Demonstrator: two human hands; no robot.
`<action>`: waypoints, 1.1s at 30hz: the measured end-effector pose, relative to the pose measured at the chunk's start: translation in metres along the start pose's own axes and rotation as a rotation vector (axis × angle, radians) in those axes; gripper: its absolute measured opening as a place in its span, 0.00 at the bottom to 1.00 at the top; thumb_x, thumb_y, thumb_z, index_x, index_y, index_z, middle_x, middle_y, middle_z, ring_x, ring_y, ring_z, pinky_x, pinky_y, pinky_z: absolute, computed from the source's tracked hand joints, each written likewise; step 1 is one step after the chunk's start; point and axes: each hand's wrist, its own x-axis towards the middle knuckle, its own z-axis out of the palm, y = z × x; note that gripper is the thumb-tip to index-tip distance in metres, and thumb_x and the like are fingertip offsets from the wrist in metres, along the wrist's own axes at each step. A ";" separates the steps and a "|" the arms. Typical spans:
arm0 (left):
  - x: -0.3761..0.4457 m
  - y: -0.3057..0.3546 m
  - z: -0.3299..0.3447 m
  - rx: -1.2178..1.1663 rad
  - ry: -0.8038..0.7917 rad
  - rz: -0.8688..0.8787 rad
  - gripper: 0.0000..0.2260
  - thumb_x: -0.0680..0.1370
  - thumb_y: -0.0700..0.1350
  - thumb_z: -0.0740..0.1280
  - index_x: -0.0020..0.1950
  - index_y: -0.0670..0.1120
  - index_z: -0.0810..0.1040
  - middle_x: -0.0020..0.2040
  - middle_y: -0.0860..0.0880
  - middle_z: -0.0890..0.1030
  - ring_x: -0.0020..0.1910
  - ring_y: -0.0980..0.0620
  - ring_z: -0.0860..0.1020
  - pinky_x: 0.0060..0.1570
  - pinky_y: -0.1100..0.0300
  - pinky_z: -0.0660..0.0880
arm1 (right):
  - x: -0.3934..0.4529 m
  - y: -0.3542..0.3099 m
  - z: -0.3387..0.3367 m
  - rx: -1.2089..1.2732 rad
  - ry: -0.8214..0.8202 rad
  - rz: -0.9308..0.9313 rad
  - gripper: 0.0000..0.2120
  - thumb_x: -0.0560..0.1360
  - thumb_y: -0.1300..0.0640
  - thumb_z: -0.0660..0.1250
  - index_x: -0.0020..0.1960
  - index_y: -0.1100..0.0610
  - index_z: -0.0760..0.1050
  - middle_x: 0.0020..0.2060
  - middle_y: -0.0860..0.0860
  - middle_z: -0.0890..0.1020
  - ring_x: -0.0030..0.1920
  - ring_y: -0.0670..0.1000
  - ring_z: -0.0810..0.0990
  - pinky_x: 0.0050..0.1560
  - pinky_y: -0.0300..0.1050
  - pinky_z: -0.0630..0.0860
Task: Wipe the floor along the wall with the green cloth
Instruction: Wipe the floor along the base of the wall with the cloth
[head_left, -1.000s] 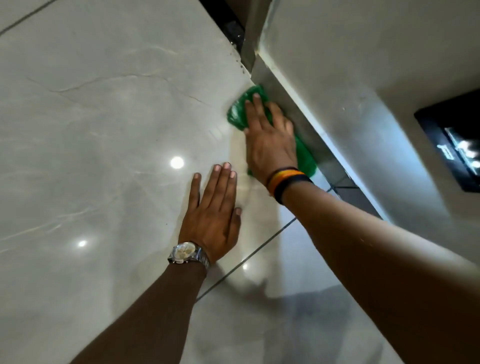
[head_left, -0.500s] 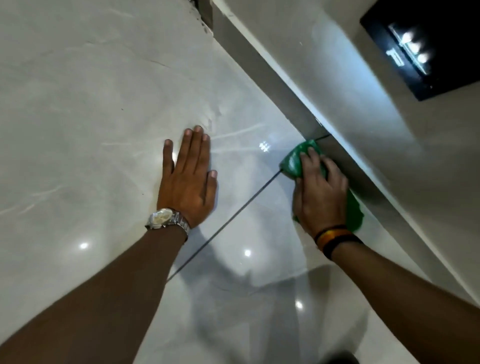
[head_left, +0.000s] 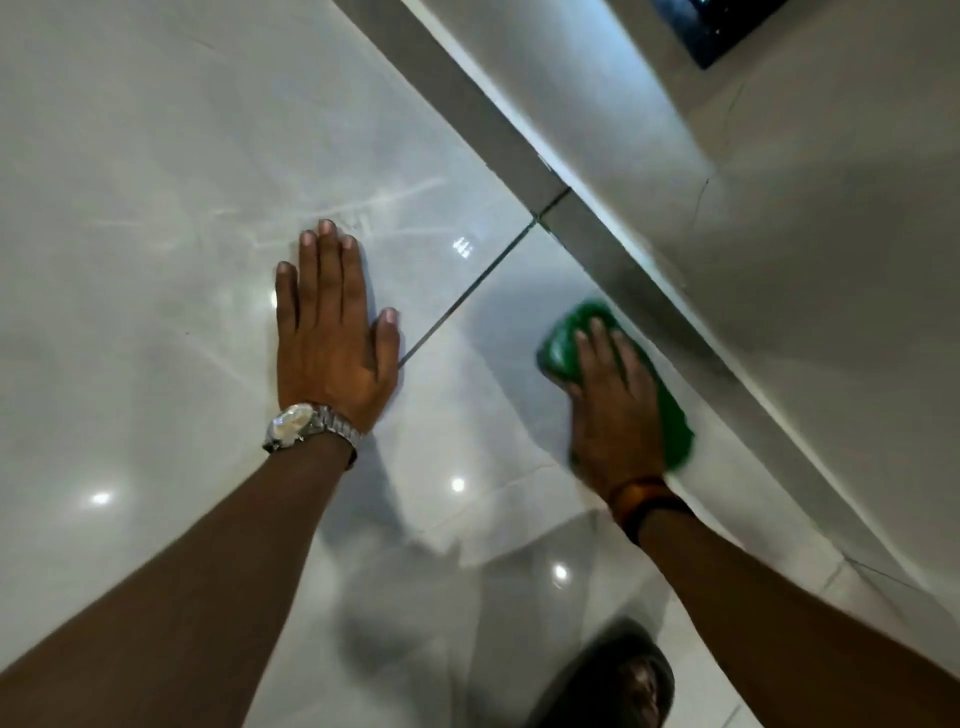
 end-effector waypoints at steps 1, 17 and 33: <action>0.001 -0.002 0.000 0.007 -0.006 -0.011 0.34 0.86 0.52 0.56 0.88 0.38 0.49 0.89 0.37 0.50 0.89 0.39 0.49 0.88 0.38 0.46 | -0.026 0.025 0.000 -0.014 -0.033 0.054 0.32 0.78 0.57 0.66 0.79 0.59 0.58 0.77 0.58 0.66 0.76 0.60 0.63 0.74 0.62 0.66; 0.015 -0.021 -0.004 0.029 0.020 -0.029 0.33 0.86 0.52 0.52 0.88 0.38 0.49 0.89 0.37 0.50 0.89 0.39 0.49 0.88 0.38 0.45 | 0.150 -0.125 -0.052 0.035 -0.035 -0.114 0.35 0.73 0.64 0.49 0.81 0.57 0.57 0.80 0.53 0.61 0.79 0.60 0.60 0.74 0.59 0.62; 0.027 -0.041 -0.008 0.037 0.068 -0.126 0.33 0.86 0.51 0.51 0.88 0.37 0.50 0.89 0.37 0.52 0.89 0.40 0.50 0.88 0.39 0.44 | 0.178 -0.148 -0.049 0.127 -0.068 -0.137 0.35 0.76 0.65 0.52 0.83 0.57 0.50 0.82 0.54 0.53 0.82 0.59 0.50 0.78 0.61 0.53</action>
